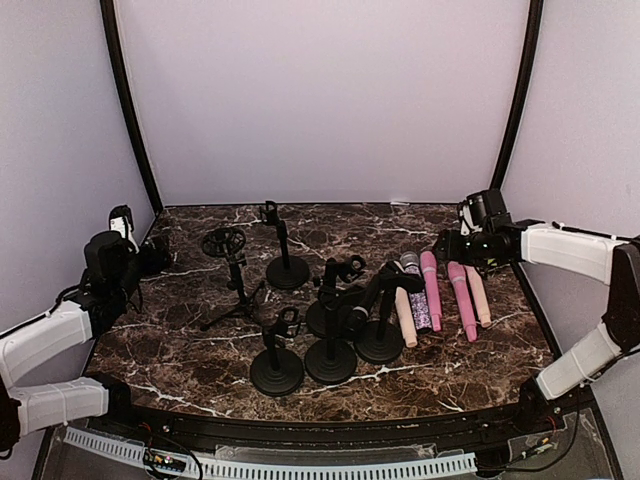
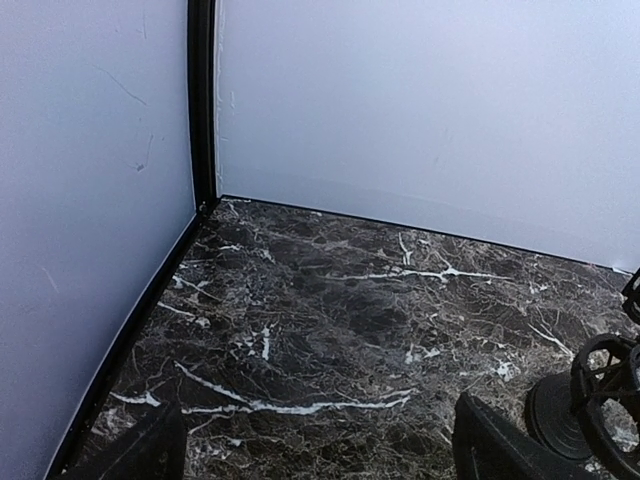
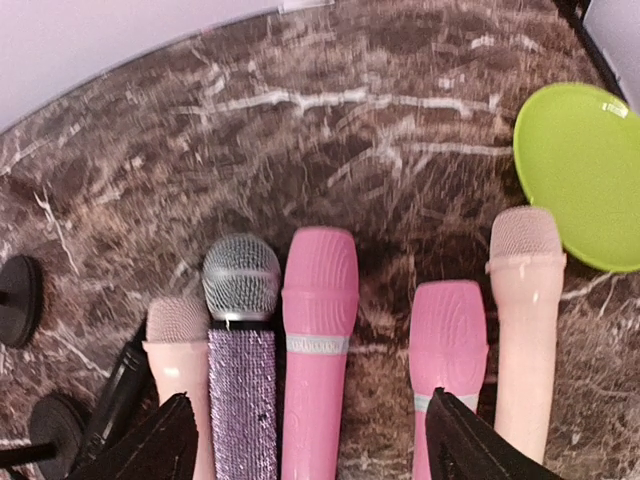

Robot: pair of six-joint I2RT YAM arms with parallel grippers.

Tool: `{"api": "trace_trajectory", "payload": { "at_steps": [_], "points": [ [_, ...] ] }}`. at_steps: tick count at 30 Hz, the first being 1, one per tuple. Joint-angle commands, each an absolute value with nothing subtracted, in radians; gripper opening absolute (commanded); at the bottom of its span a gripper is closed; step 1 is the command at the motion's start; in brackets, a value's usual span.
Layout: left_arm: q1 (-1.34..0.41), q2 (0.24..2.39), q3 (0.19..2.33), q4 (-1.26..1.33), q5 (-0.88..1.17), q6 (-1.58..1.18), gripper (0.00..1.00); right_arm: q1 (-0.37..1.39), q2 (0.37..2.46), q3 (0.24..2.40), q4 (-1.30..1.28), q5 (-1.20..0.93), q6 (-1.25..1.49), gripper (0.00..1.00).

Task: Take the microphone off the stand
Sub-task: Reset both arms

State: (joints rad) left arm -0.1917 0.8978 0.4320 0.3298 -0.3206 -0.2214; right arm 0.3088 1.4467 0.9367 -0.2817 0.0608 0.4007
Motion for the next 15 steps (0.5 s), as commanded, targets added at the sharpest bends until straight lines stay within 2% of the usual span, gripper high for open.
{"api": "trace_trajectory", "payload": {
  "at_steps": [1,9,15],
  "points": [
    [-0.189,0.965,0.428,0.461,-0.261,-0.135,0.95,0.263,1.366,0.902,-0.074,0.083,0.362,0.83],
    [-0.129,1.295,0.542,0.59,-0.12,-0.079,0.98,0.078,1.313,0.743,0.243,0.014,0.304,0.91],
    [0.01,1.302,0.489,0.746,-0.04,-0.106,0.98,-0.102,1.216,0.58,0.422,0.013,0.245,0.92]
  ]
}}
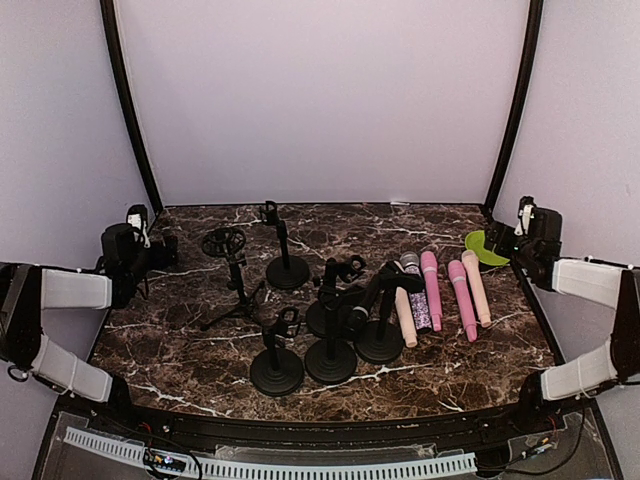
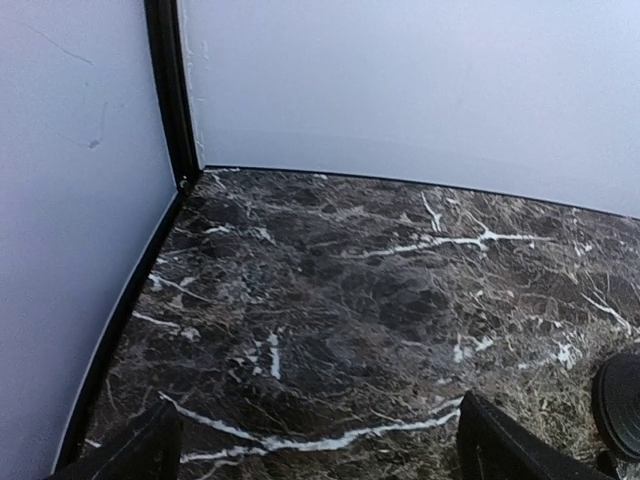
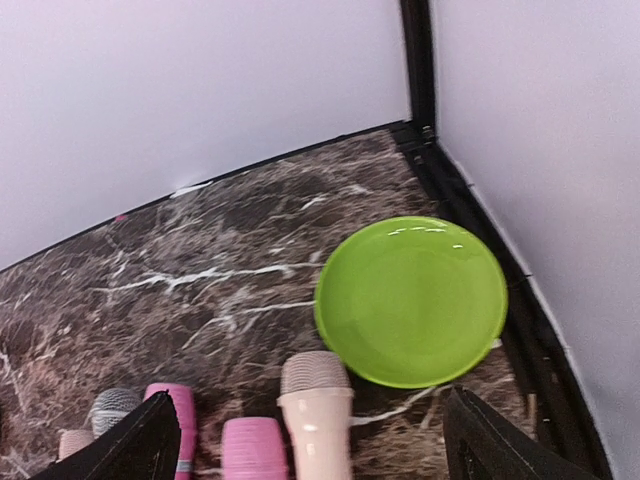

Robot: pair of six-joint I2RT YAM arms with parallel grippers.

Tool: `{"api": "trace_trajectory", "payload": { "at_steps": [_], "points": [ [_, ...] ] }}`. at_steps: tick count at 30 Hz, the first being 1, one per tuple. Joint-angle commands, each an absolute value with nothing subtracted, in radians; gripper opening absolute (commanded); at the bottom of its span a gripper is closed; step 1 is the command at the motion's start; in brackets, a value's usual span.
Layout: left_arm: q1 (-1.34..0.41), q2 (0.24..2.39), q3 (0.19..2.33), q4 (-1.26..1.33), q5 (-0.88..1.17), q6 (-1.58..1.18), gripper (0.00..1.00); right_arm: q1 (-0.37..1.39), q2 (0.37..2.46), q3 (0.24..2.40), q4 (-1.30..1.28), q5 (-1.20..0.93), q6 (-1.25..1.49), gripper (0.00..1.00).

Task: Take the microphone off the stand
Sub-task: Reset both arms

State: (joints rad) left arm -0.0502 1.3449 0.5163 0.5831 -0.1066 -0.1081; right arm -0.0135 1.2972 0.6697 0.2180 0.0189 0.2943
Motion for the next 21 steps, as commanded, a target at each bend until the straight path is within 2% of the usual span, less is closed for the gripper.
{"api": "trace_trajectory", "payload": {
  "at_steps": [1,5,9,15,21],
  "points": [
    [0.022,1.273,0.455,0.78,-0.042,-0.097,0.98,-0.12,1.196,0.55,0.454,0.027,0.244,0.92],
    [0.041,1.208,0.32,0.915,-0.082,-0.041,0.99,-0.14,1.138,0.406,0.638,0.139,0.214,0.93],
    [0.042,1.202,0.227,1.023,-0.028,-0.007,0.99,-0.149,1.173,0.33,0.756,0.174,0.192,0.93],
    [0.042,1.334,0.176,1.195,0.045,0.043,0.99,-0.149,1.252,0.248,0.975,0.148,0.152,0.94],
    [0.042,1.319,0.219,1.109,-0.058,-0.011,0.99,-0.147,1.272,0.215,1.034,0.159,0.133,0.93]
  ]
}}
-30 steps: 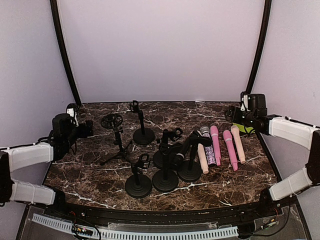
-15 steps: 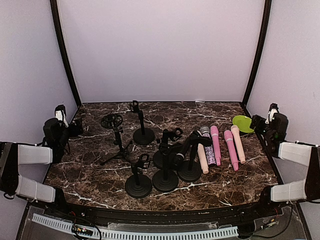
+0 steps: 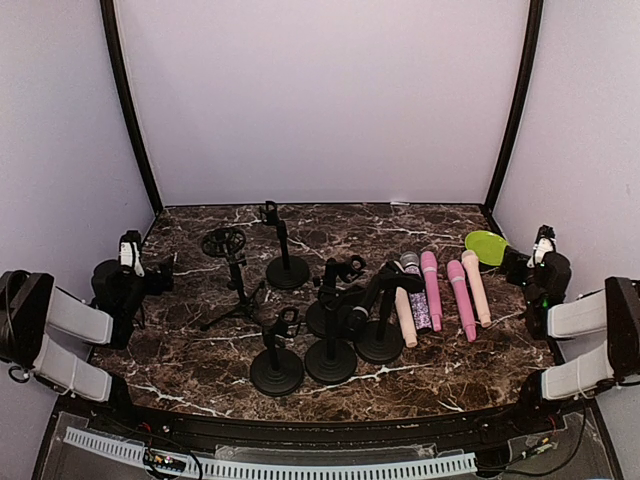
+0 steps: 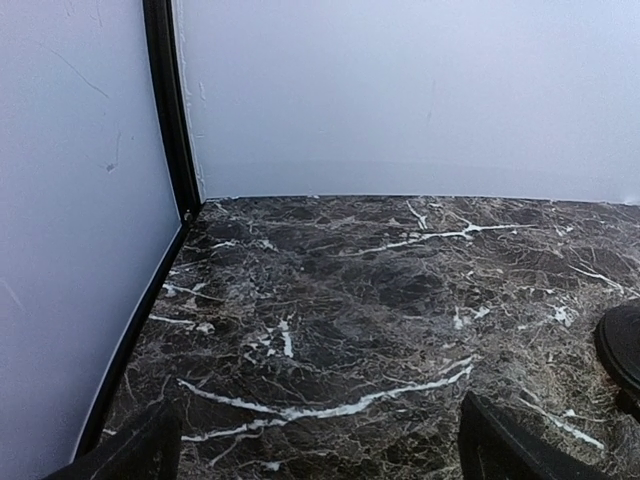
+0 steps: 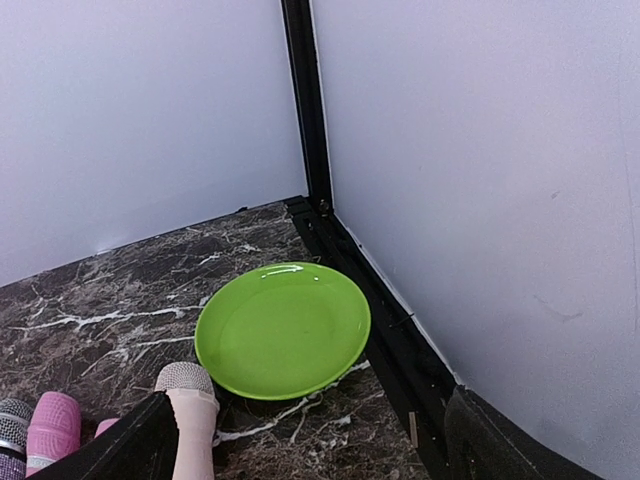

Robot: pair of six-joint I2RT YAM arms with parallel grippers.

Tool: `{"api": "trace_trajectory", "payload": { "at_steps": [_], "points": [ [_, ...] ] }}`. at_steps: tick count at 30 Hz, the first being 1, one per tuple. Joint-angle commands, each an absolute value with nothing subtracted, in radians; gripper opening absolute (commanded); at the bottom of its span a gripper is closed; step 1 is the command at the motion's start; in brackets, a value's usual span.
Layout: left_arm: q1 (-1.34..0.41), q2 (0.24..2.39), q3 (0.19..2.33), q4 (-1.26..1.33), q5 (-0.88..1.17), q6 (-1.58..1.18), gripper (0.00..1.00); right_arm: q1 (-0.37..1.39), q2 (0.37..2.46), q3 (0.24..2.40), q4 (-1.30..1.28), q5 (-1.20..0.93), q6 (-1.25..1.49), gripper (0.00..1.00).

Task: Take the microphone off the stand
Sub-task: Reset both arms

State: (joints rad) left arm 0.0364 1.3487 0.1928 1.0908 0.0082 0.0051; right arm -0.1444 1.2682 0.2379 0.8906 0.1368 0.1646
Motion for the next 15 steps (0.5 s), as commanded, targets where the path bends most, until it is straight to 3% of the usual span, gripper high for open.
{"api": "trace_trajectory", "payload": {
  "at_steps": [1,15],
  "points": [
    [0.041,1.315,0.225,1.089,-0.079,-0.031,0.99,-0.147,1.271,0.21,1.04,0.162,0.131,0.93],
    [0.041,1.387,0.23,1.157,-0.151,-0.034,0.99,-0.146,1.275,0.179,1.092,0.172,0.101,0.93]
  ]
}}
